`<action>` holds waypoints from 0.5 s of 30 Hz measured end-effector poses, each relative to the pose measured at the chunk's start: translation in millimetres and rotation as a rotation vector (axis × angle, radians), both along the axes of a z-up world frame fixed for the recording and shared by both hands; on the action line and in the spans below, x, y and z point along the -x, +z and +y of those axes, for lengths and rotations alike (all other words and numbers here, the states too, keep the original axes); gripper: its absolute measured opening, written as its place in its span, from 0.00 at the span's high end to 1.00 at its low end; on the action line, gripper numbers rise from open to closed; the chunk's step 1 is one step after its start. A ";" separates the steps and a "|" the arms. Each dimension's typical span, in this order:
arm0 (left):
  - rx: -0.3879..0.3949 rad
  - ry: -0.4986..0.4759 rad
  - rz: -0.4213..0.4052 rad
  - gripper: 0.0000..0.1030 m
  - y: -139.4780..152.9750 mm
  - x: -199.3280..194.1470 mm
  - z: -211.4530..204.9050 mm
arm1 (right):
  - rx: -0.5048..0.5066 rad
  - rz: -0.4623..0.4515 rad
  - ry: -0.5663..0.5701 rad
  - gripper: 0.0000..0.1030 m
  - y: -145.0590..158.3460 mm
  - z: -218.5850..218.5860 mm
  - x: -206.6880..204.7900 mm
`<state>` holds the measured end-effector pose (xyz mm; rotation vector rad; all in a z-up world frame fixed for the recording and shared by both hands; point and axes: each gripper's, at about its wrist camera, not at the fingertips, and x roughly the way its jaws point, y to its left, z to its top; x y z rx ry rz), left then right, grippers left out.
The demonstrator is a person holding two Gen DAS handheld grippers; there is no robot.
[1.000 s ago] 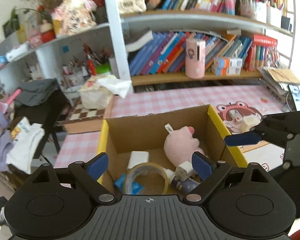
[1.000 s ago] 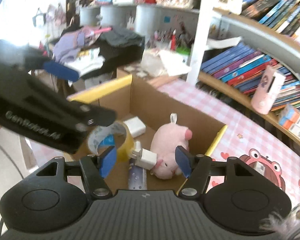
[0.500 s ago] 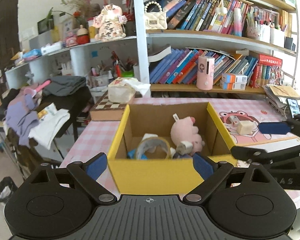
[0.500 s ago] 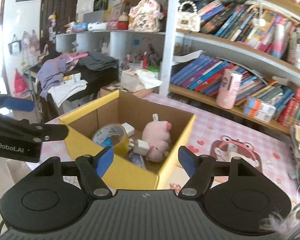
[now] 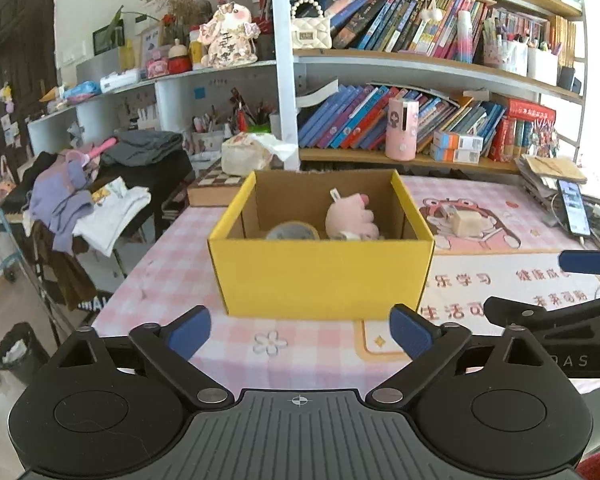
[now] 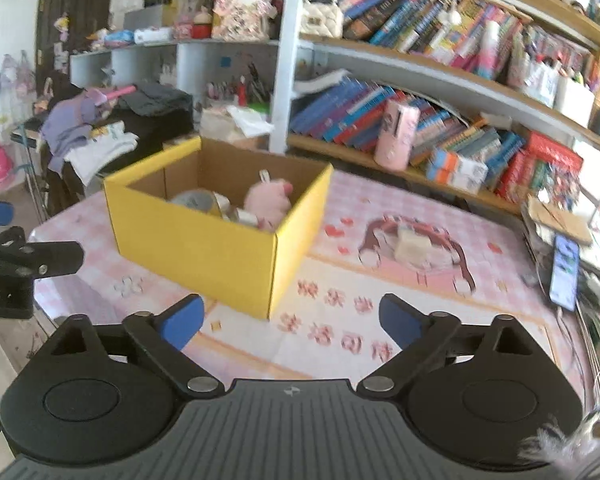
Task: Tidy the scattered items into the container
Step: 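Lift both open tools out of the box and back away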
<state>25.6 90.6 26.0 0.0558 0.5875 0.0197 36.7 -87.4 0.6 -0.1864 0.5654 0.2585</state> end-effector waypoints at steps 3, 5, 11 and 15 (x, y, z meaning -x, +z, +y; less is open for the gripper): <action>-0.001 0.017 0.001 0.02 -5.2 11.0 -4.9 | 0.009 0.018 -0.012 0.05 -4.7 -4.3 9.1; 0.007 0.017 0.015 0.02 -7.9 14.7 -7.5 | 0.005 0.027 -0.021 0.05 -6.2 -8.6 15.1; -0.014 -0.001 0.062 0.01 -20.5 29.8 -22.1 | -0.002 0.049 -0.030 0.05 -10.1 -18.5 28.7; -0.004 -0.010 0.074 0.01 -22.1 30.3 -28.7 | 0.006 0.067 -0.053 0.05 -14.0 -27.4 37.0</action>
